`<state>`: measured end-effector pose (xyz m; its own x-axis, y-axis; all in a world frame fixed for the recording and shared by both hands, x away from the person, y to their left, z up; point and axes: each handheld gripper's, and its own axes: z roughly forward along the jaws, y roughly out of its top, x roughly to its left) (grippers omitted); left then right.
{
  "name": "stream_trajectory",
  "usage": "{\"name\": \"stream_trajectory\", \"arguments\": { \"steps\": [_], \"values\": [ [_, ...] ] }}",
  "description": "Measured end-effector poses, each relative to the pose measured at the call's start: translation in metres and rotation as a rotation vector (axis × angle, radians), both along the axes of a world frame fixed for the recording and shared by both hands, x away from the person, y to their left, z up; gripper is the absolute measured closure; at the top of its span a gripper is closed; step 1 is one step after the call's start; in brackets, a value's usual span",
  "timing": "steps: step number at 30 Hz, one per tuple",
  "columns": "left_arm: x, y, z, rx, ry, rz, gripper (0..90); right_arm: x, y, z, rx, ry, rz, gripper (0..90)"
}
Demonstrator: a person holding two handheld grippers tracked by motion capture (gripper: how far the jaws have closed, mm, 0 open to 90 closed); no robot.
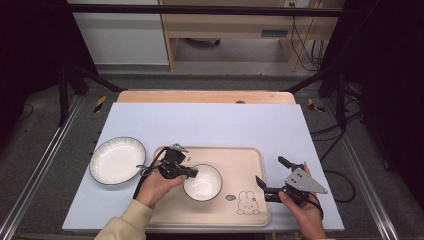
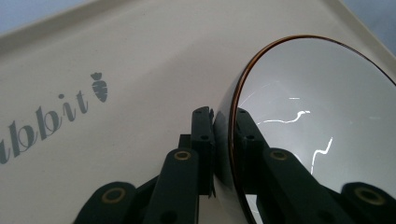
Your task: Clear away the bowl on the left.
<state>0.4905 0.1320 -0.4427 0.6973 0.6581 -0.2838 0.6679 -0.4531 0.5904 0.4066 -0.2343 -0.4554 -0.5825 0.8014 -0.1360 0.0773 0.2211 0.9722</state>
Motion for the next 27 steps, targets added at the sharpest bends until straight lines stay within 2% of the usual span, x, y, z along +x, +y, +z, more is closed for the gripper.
{"name": "stream_trajectory", "arguments": {
  "steps": [1, 4, 8, 13, 16, 24, 27],
  "values": [
    [0.000, 0.001, 0.001, 0.008, -0.002, -0.011, 80.4, 0.000, 0.000, 0.000, 0.001, 0.001, -0.001, 3.7],
    [-0.001, 0.000, 0.001, -0.005, -0.011, -0.009, 78.5, 0.000, 0.000, 0.000, 0.000, 0.001, 0.002, 3.7],
    [-0.002, -0.001, 0.003, 0.008, -0.038, -0.025, 74.4, 0.000, 0.001, 0.000, -0.004, 0.000, 0.005, 3.7],
    [-0.005, -0.003, 0.006, 0.010, -0.098, -0.017, 64.6, 0.000, 0.001, -0.001, -0.004, 0.001, 0.005, 3.7],
    [-0.008, -0.005, 0.006, 0.036, -0.129, -0.039, 58.4, 0.000, 0.001, -0.001, -0.004, 0.003, 0.006, 3.7],
    [-0.012, -0.006, 0.011, 0.007, -0.164, -0.052, 39.3, 0.000, 0.002, -0.001, -0.005, 0.003, 0.008, 3.6],
    [-0.012, -0.005, 0.014, -0.025, -0.178, -0.057, 30.3, 0.000, 0.002, -0.001, -0.004, 0.005, 0.008, 3.6]
  ]
}}
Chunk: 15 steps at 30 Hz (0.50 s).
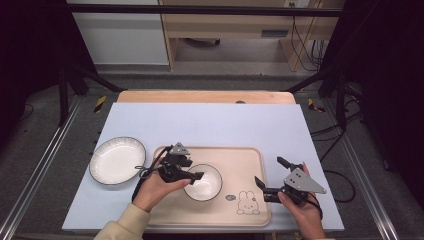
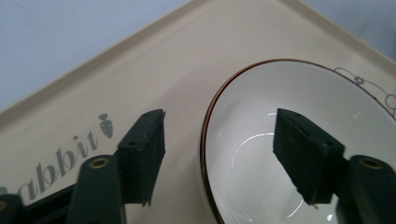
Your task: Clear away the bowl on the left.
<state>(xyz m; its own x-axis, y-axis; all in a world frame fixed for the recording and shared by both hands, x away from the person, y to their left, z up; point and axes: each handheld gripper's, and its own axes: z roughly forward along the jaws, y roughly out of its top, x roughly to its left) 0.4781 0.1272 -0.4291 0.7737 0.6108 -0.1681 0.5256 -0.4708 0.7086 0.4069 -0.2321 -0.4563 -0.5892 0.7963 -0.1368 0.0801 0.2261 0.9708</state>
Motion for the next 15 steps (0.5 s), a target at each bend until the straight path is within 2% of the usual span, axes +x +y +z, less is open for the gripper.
{"name": "stream_trajectory", "arguments": {
  "steps": [3, 5, 6, 11, 12, 15],
  "values": [
    [-0.001, 0.000, 0.003, -0.037, -0.041, -0.029, 22.4, 0.000, 0.000, 0.000, -0.001, 0.000, 0.001, 3.6],
    [-0.002, 0.000, 0.004, -0.057, -0.046, -0.052, 20.8, 0.000, 0.000, 0.000, -0.003, 0.002, 0.002, 3.6],
    [-0.003, 0.001, 0.005, -0.067, -0.063, -0.058, 19.8, 0.000, 0.000, 0.000, -0.003, 0.001, 0.003, 3.6],
    [-0.003, 0.003, 0.009, -0.102, -0.128, -0.042, 15.2, 0.000, 0.000, 0.000, -0.002, 0.000, 0.003, 3.6],
    [-0.003, 0.005, 0.010, -0.105, -0.152, -0.041, 15.0, 0.000, 0.000, 0.000, -0.001, 0.000, 0.002, 3.6],
    [-0.004, 0.007, 0.011, -0.105, -0.188, -0.051, 15.0, 0.000, 0.000, 0.000, -0.002, 0.000, 0.002, 3.5]
  ]
}}
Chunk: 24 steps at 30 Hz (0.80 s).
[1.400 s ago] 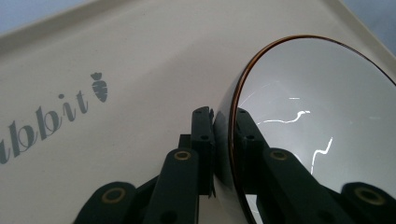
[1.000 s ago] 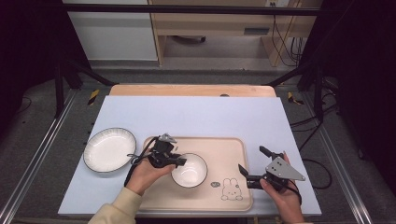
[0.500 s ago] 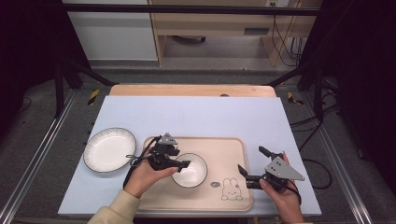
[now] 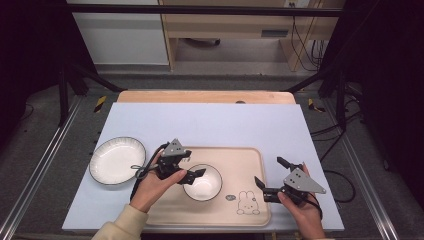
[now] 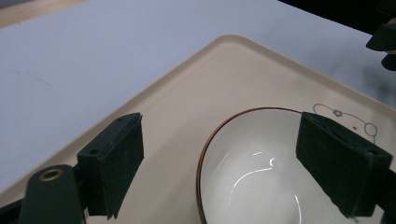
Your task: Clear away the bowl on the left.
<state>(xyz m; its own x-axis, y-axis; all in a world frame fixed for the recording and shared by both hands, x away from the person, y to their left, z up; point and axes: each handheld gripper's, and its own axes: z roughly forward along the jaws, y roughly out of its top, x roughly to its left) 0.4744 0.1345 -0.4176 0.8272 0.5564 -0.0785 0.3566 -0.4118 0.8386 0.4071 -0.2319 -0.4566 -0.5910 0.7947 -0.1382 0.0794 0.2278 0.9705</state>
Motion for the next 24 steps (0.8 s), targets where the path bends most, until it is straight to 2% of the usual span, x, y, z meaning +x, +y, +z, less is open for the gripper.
{"name": "stream_trajectory", "arguments": {
  "steps": [6, 12, 17, 24],
  "values": [
    [-0.002, 0.003, 0.001, 0.001, -0.053, -0.032, 14.5, 0.000, 0.000, 0.000, 0.001, -0.001, 0.002, 3.5],
    [-0.005, 0.006, 0.004, -0.018, -0.094, -0.063, 14.3, 0.000, 0.000, 0.000, 0.000, -0.003, 0.000, 3.5],
    [-0.007, 0.007, 0.005, -0.035, -0.118, -0.072, 13.3, 0.000, 0.000, 0.000, 0.001, -0.003, 0.002, 3.4],
    [-0.011, 0.013, 0.006, -0.068, -0.133, -0.076, 13.0, 0.000, 0.000, 0.000, 0.005, -0.006, 0.002, 3.4]
  ]
}}
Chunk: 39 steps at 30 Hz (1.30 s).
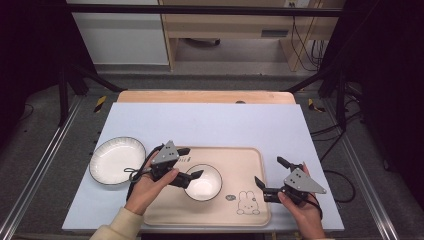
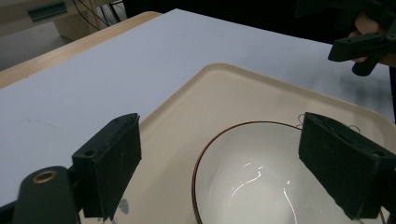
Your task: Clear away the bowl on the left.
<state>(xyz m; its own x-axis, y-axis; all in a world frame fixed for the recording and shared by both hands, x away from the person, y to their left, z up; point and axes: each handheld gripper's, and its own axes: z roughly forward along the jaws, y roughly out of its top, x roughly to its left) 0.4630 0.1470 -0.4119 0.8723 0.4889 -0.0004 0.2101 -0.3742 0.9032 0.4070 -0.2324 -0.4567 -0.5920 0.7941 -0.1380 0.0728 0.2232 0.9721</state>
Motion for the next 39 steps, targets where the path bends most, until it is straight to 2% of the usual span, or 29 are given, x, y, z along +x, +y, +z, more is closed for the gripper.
{"name": "stream_trajectory", "arguments": {
  "steps": [8, 24, 30, 39],
  "values": [
    [-0.006, 0.012, 0.000, -0.014, -0.023, -0.002, 12.3, 0.000, 0.000, 0.000, -0.002, 0.000, 0.000, 3.4],
    [-0.012, 0.046, -0.001, -0.067, -0.041, 0.047, 7.8, 0.000, 0.000, 0.000, -0.006, -0.004, 0.000, 3.4],
    [-0.014, 0.058, -0.002, -0.079, -0.068, 0.057, 7.8, 0.000, -0.001, 0.000, -0.002, -0.003, -0.003, 3.4],
    [-0.020, 0.081, -0.008, -0.096, -0.066, 0.116, 7.8, 0.000, 0.000, 0.000, -0.003, -0.003, -0.002, 3.4]
  ]
}}
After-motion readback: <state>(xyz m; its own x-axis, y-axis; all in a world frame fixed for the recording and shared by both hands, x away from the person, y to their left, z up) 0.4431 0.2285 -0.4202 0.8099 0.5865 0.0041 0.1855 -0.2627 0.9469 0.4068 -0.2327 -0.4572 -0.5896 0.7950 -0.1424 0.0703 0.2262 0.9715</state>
